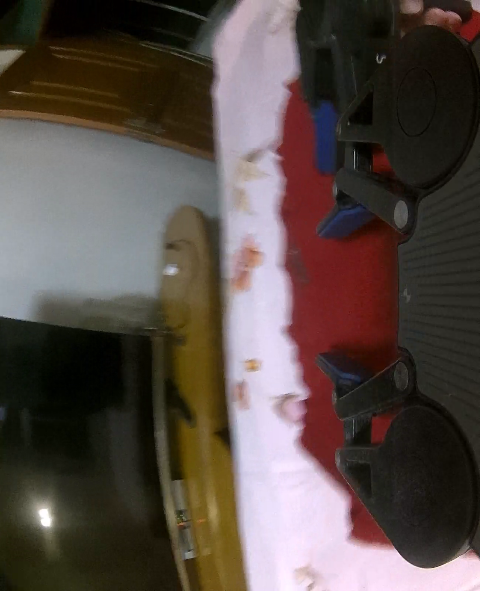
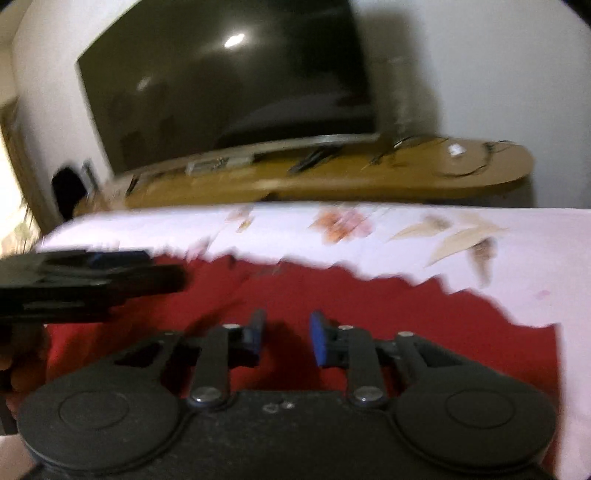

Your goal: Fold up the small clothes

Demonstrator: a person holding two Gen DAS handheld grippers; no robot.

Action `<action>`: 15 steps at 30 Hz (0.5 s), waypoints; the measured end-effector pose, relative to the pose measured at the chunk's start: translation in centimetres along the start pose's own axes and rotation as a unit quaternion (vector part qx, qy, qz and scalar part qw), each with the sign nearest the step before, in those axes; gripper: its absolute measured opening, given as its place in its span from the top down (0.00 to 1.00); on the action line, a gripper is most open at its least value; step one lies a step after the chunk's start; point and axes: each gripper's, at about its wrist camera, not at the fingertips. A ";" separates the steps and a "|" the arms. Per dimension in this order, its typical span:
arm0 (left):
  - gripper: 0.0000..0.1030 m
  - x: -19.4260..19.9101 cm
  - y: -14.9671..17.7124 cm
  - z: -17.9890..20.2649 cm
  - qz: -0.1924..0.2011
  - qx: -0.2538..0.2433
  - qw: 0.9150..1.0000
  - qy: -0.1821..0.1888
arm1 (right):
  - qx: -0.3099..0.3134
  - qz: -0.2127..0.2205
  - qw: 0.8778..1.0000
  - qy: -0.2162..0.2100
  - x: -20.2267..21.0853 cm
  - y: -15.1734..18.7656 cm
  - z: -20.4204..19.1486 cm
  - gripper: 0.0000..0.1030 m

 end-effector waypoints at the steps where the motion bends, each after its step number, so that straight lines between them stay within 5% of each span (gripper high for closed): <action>1: 0.33 -0.8 0.6 -0.1 -0.012 -0.006 1.000 -0.020 | 0.019 -0.001 1.000 0.012 -0.4 0.3 -0.4 0.67; 6: 0.33 0.3 1.6 -3.7 -0.004 -0.021 0.997 -0.071 | 0.026 -0.004 0.999 0.036 0.3 0.9 1.7 0.64; 8: 0.33 1.2 2.0 -6.2 -0.003 -0.001 0.997 -0.076 | 0.018 -0.010 0.997 0.077 1.2 1.5 4.2 0.68; 10: 0.33 1.6 2.1 -7.7 -0.003 0.016 0.997 -0.073 | -0.009 -0.004 0.997 0.072 2.5 2.1 6.5 0.71; 15: 0.33 1.1 1.9 -6.5 -0.004 -0.016 0.995 -0.097 | 0.012 -0.010 0.996 0.088 2.2 1.9 5.9 0.68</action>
Point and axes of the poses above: each gripper's, at about its wrist camera, not at the fingertips, and x roughly against the way its jaws point, z to its right, y to its underside, and after that the axes turned 5 degrees about x, right-handed
